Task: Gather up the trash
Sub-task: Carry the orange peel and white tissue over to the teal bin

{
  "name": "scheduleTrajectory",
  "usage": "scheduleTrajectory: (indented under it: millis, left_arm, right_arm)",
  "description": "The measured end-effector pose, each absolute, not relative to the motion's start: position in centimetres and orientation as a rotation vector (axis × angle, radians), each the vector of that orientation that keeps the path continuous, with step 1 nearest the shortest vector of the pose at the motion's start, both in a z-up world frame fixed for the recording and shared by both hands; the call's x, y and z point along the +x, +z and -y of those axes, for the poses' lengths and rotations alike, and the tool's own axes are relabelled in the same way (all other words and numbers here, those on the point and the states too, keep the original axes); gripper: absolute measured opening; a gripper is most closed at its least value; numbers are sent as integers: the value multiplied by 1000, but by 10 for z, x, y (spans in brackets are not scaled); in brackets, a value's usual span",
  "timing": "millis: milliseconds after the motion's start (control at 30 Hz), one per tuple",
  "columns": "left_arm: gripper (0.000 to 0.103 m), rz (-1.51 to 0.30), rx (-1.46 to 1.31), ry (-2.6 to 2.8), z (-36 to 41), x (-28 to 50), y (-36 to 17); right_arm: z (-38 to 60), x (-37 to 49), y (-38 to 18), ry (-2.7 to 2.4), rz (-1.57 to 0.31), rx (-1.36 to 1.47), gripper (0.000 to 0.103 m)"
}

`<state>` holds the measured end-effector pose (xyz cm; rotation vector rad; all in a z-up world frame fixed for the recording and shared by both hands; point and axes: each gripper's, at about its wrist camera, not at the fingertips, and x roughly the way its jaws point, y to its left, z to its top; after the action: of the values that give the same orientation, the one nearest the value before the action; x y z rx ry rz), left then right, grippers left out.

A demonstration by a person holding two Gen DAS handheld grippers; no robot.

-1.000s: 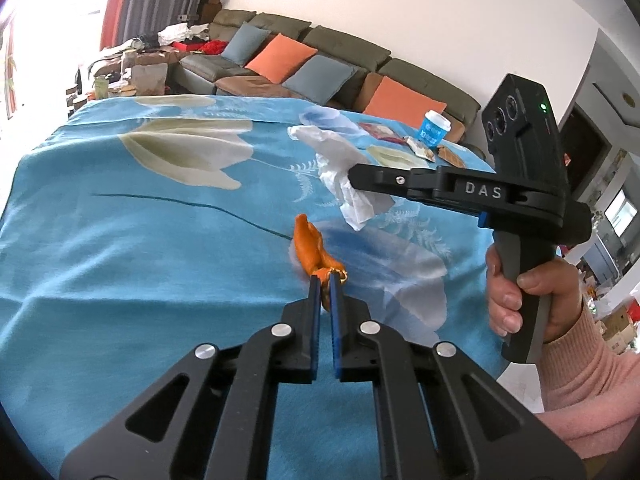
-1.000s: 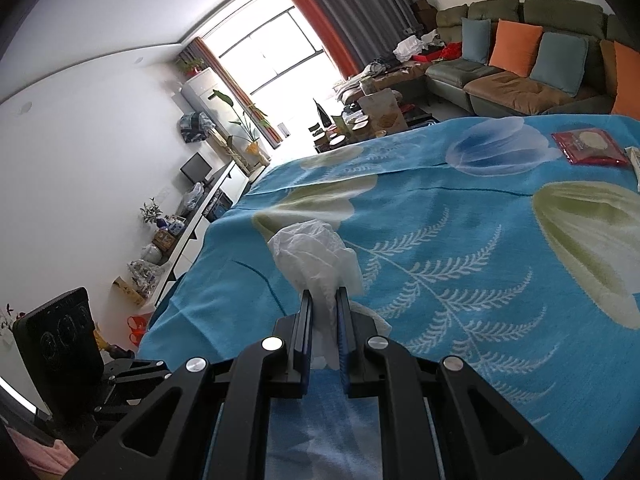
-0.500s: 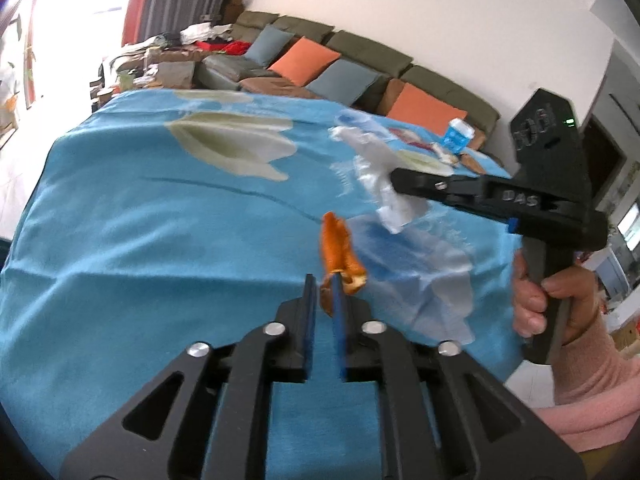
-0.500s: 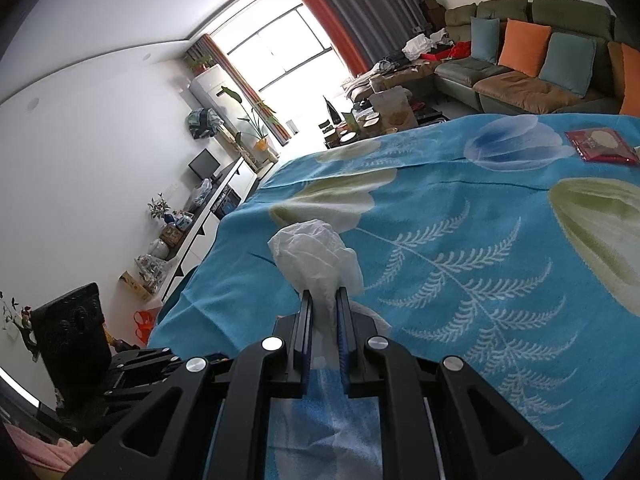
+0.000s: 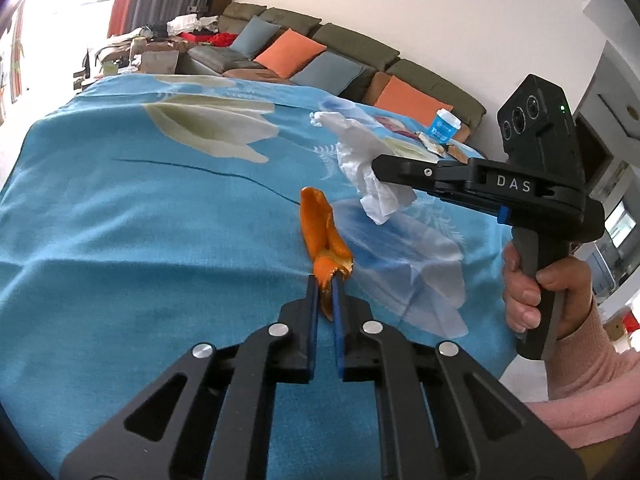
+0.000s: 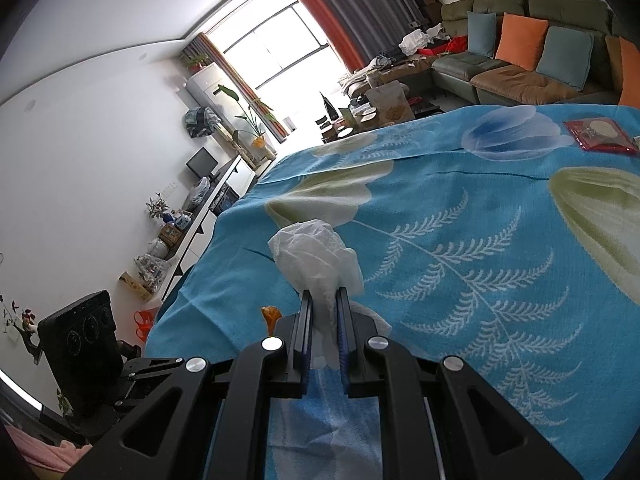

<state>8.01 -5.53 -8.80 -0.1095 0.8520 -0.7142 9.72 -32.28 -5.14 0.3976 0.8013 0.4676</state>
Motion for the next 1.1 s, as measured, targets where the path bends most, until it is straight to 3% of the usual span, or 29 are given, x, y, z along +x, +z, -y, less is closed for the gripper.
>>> scheduleTrajectory:
  millis: [1100]
  left_arm:
    - [4,-713,-145,-530,-16,60,-37]
  right_arm:
    - [280,90,-31,602,-754,351,10]
